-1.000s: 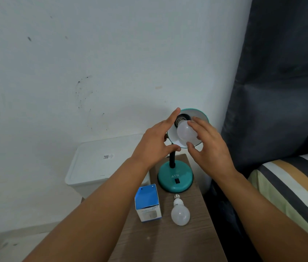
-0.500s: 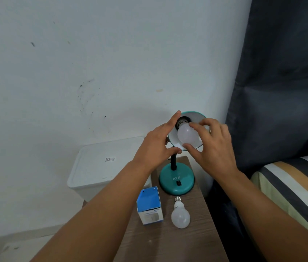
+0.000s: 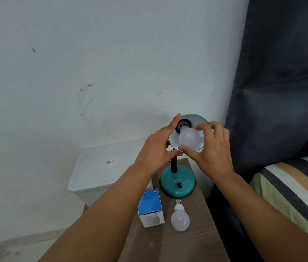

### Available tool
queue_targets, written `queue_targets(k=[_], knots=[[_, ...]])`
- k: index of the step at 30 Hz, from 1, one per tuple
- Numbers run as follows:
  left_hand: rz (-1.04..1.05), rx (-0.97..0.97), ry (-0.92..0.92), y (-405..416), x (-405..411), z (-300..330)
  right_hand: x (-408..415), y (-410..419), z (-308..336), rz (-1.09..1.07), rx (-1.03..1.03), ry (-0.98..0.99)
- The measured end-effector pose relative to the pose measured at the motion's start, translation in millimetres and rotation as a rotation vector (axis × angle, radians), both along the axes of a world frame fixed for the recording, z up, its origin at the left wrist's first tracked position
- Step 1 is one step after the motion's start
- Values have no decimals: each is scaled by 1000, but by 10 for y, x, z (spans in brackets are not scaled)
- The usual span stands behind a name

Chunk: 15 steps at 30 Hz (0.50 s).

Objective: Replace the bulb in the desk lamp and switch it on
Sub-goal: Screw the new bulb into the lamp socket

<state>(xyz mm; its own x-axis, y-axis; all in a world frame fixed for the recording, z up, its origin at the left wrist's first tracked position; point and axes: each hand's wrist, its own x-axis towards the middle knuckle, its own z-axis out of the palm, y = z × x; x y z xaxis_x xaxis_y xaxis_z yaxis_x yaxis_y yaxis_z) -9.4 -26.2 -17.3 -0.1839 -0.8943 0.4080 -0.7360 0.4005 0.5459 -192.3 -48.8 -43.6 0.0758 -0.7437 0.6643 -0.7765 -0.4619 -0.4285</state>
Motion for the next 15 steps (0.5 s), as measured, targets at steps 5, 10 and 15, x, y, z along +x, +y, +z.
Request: queue_targets(k=[5,10,15], knots=[[5,8,-4,16,10,12,-51,28,25,100,17,-4],[1,-7,9,10,0,2,-89,71,-12,185,52,34],[-8,-8,10,13,6,1,-99,114,-16,211,76,36]])
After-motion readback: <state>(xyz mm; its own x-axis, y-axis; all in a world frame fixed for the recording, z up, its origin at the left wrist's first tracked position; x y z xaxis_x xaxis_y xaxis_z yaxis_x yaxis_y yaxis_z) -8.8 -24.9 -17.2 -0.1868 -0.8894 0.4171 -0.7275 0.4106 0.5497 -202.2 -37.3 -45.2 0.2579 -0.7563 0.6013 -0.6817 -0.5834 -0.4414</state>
